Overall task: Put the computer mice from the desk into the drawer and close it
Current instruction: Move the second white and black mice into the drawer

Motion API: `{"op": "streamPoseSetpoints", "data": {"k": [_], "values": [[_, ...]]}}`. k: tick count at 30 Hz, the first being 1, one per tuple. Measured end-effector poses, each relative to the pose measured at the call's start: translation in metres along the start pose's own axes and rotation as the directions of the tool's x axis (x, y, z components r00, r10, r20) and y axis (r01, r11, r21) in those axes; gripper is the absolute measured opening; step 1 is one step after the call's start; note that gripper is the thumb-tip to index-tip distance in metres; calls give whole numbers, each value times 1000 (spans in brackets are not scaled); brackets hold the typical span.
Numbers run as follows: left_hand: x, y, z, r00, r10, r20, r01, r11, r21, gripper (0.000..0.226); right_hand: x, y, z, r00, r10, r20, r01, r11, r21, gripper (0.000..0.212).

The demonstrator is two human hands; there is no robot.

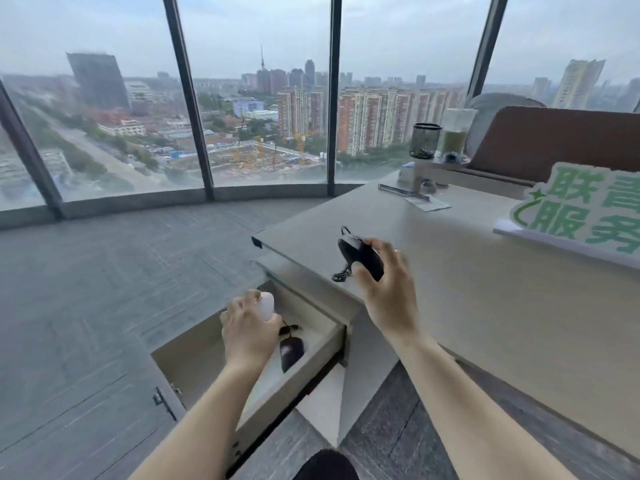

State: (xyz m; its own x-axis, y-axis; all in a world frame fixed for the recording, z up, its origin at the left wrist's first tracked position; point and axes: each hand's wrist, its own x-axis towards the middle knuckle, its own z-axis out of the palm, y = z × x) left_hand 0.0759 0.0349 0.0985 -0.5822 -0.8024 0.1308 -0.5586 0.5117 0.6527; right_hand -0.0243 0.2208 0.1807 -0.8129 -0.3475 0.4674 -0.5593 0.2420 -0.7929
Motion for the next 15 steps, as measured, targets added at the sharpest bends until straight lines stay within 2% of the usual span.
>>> {"op": "streamPoseSetpoints", "data": {"k": [5,10,15], "values": [[4,-79,-11,965,-251,76,241,963,122,49,-37,13,98,965,109,238,-123,992,41,36],[17,-126,5,939,-326,107,283,913,294,48,-59,39,171,859,281,427,-250,960,-128,40],[44,-139,27,918,-371,140,304,885,353,44,-70,67,220,744,408,529,-231,900,-369,40]]}}
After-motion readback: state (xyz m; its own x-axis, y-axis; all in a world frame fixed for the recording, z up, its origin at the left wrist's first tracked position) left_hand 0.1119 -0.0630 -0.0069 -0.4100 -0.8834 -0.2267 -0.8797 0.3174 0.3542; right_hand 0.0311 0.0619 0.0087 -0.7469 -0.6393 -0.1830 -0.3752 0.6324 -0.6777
